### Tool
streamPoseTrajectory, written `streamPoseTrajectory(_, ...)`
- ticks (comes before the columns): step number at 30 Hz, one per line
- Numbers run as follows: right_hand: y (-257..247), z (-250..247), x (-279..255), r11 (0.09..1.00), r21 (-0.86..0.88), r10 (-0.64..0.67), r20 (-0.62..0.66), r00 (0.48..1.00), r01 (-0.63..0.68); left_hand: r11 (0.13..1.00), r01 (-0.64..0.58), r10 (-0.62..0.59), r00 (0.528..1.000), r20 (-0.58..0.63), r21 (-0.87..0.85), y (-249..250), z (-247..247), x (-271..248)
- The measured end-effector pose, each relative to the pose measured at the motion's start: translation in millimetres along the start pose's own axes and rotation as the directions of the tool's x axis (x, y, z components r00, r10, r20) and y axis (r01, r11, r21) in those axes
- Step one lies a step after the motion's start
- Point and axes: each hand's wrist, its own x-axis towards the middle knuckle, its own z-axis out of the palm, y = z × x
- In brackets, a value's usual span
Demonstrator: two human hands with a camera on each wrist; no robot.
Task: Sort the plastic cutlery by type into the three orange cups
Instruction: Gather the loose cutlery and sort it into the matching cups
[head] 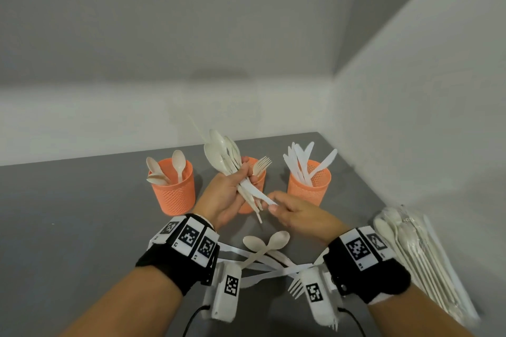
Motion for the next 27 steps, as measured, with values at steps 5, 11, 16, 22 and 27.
streamPoseTrajectory(5,8.1,-40.2,-1.2,0.992,0.121,-0.01,-0.262,0.965,0.043,1.0,0.008,-0.008,1.0,-0.027,-0.008,-0.7,-20.4,2.9)
streamPoseTrajectory(11,17.2,-71.8,30.3,0.967,0.221,0.046,-0.637,0.77,0.125,0.989,0.12,-0.138,0.955,0.264,0.084,-6.4,-17.7,-8.7)
streamPoseTrajectory(16,36.5,-66.0,41.8,0.992,0.123,0.109,-0.7,0.706,-0.031,0.965,0.242,-0.263,0.9,0.349,0.102,-5.1,-25.5,-13.8)
streamPoseTrajectory(22,-20.2,-43.5,39.8,0.952,0.068,-0.167,-0.707,0.687,0.3,0.921,0.343,-0.39,0.811,0.435,0.185,-3.7,-29.4,-18.5)
streamPoseTrajectory(27,-54.9,-34.3,34.9,0.821,-0.37,-0.555,-0.333,0.762,0.435,0.834,0.364,-0.52,0.769,0.372,0.414,-5.2,-28.1,-23.5)
